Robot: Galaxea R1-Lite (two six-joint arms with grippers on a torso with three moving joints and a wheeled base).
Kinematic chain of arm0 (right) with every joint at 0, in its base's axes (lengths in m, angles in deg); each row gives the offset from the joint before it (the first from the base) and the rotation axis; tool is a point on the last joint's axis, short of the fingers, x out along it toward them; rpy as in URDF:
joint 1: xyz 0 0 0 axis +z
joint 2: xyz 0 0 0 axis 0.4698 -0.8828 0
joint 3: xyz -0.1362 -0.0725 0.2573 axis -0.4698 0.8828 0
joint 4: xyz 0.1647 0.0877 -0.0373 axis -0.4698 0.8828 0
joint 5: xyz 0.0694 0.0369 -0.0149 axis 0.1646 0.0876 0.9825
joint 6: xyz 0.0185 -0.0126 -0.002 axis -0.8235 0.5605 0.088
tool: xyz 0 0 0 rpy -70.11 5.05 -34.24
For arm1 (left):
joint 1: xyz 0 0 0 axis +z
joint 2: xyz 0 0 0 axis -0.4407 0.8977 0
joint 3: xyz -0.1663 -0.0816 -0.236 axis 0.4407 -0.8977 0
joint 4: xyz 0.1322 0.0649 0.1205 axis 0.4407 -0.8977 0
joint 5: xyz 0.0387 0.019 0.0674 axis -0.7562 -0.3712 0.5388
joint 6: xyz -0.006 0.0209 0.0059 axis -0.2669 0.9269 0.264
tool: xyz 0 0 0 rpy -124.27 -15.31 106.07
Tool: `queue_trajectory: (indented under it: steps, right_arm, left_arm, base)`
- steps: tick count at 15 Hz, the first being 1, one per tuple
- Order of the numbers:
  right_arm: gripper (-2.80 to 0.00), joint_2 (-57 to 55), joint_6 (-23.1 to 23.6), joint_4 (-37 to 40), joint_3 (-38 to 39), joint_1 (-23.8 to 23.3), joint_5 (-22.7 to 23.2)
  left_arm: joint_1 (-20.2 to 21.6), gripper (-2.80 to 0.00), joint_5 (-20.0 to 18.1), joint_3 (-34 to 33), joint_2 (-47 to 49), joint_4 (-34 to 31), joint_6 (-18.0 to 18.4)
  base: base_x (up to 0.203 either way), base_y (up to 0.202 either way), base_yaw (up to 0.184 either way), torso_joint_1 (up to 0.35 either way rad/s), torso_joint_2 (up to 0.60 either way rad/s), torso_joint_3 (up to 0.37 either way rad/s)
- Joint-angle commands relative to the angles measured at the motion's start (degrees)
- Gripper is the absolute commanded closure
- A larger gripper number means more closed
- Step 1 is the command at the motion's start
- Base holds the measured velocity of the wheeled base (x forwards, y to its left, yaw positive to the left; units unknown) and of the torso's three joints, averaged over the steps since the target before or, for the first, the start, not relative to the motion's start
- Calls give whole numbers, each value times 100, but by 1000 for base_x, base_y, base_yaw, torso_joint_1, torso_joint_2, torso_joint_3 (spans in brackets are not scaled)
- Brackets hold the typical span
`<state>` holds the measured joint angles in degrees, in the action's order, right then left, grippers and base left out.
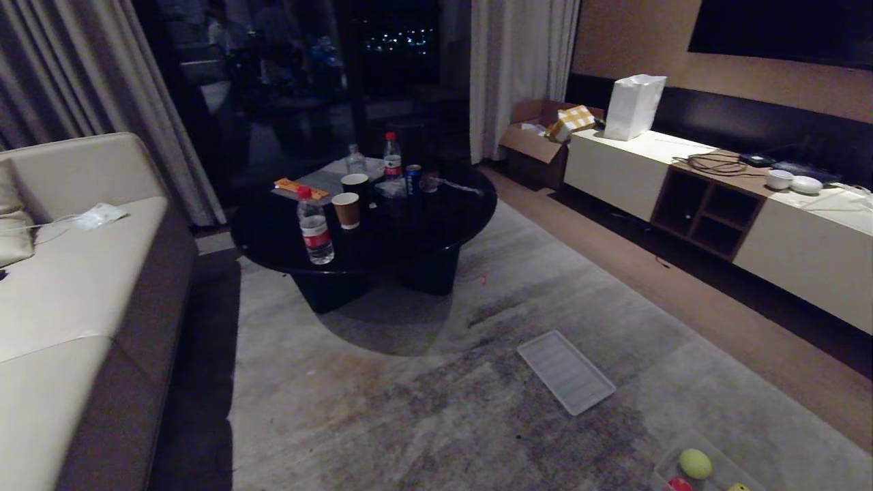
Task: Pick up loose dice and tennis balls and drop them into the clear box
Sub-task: Close the lid
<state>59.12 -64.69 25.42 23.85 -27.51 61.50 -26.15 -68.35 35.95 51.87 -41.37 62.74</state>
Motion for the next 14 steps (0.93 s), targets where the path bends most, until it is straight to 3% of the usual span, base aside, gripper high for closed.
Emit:
queue_trajectory:
  steps: [1, 14]
  right_arm:
    - [0, -7, 3, 1, 0, 2, -1]
    - [0, -7, 3, 1, 0, 2, -1]
  left_arm:
    - [0, 0, 4, -9, 9, -1, -5]
    - [0, 0, 4, -9, 9, 8, -23]
  base:
    - [3, -7, 168, -1, 1, 1]
    - [-1, -7, 151, 2, 1, 3]
